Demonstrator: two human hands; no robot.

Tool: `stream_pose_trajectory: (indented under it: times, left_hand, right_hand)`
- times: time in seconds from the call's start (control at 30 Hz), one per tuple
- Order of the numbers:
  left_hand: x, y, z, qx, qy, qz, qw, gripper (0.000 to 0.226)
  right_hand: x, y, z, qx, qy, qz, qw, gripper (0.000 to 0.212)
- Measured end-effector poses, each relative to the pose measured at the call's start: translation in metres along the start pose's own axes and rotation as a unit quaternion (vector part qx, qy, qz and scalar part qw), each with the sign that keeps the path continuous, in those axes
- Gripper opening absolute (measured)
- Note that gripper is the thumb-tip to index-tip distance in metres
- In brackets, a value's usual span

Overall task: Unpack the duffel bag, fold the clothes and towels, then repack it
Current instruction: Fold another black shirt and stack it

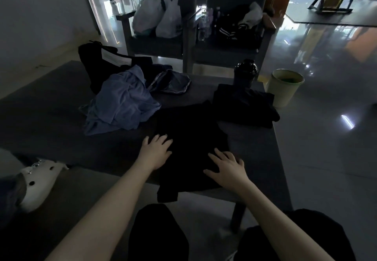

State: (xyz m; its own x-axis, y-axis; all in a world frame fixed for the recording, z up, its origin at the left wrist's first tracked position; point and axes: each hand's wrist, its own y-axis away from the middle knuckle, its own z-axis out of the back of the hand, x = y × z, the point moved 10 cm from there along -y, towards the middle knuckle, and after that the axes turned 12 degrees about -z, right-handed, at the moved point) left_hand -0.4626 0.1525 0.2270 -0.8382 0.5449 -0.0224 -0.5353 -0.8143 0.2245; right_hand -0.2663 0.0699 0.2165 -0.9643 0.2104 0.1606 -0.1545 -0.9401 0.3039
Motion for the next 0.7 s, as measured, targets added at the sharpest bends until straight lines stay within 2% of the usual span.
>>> stream_pose_trajectory:
  times: [0.13, 0.2, 0.27, 0.33, 0.4, 0.5, 0.6, 0.7]
  left_hand:
    - [-0.037, 0.026, 0.022, -0.103, 0.018, -0.111, 0.988, 0.051]
    - [-0.045, 0.042, 0.01, -0.068, 0.058, -0.15, 0.985, 0.051]
    - [-0.047, 0.057, -0.012, -0.001, 0.066, -0.159, 0.985, 0.061]
    - [-0.046, 0.069, -0.033, 0.068, 0.031, -0.155, 0.985, 0.085]
    - [-0.047, 0.077, -0.044, 0.098, -0.042, -0.156, 0.982, 0.1]
    - [-0.053, 0.083, -0.038, 0.036, -0.091, -0.155, 0.983, 0.087]
    - [-0.052, 0.083, -0.029, -0.048, -0.006, -0.143, 0.989, 0.073]
    - [-0.048, 0.078, -0.028, -0.05, 0.069, -0.147, 0.986, 0.063]
  right_hand:
    - [0.004, 0.006, 0.004, -0.061, -0.026, 0.042, 0.997, 0.068]
    - [0.005, 0.011, 0.002, -0.065, -0.025, 0.066, 0.995, 0.063]
    - [0.001, 0.015, -0.007, -0.034, -0.019, 0.067, 0.997, 0.06]
    - [0.0, 0.02, -0.012, -0.02, -0.013, 0.063, 0.998, 0.06]
    - [0.001, 0.023, -0.015, -0.023, -0.011, 0.063, 0.998, 0.06]
    - [0.003, 0.025, -0.016, -0.012, -0.014, 0.059, 0.998, 0.062]
    - [0.004, 0.031, -0.012, -0.008, -0.026, 0.072, 0.997, 0.068]
    - [-0.002, 0.04, -0.013, 0.009, -0.033, 0.099, 0.995, 0.091]
